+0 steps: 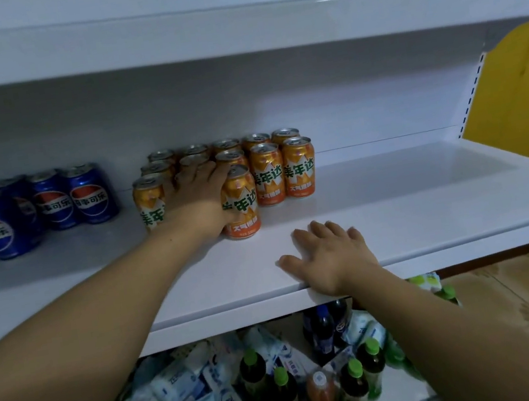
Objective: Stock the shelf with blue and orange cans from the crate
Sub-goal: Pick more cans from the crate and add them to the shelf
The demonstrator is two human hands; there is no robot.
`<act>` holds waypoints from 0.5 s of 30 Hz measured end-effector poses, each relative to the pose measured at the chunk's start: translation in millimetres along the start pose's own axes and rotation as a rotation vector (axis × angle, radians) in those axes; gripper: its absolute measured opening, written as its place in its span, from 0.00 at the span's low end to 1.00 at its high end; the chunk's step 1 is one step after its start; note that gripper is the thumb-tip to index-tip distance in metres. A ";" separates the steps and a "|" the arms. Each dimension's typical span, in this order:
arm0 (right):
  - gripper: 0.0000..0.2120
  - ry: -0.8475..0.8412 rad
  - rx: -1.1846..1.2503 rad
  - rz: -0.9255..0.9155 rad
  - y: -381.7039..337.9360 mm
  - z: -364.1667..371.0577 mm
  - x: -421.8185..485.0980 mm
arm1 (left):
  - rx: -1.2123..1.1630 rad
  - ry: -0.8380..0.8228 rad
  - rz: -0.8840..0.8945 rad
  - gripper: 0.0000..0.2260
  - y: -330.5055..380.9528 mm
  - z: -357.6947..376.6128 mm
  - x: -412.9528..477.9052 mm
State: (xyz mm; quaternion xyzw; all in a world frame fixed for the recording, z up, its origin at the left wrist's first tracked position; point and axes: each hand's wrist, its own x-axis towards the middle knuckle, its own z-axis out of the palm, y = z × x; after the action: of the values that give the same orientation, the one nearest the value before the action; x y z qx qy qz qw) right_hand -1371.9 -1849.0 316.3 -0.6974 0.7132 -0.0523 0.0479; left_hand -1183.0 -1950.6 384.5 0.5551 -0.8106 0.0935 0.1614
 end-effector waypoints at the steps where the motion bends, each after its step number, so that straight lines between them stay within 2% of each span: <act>1: 0.33 0.001 0.003 -0.001 0.2 0.1 -0.8 | 0.002 0.002 0.005 0.40 0.3 0.2 0.7; 9: 0.32 0.016 0.038 -0.002 0.1 0.4 -1.2 | 0.064 0.050 -0.041 0.36 5.7 7.7 10.6; 15: 0.32 0.021 0.042 -0.002 1.3 0.4 -2.1 | 0.065 0.019 -0.054 0.37 3.5 10.8 16.2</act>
State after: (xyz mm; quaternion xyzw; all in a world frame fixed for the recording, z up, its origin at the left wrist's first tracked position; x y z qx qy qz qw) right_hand -1373.1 -1847.0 315.7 -0.6964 0.7117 -0.0745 0.0551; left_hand -1193.3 -1967.0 380.4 0.5806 -0.7904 0.1206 0.1536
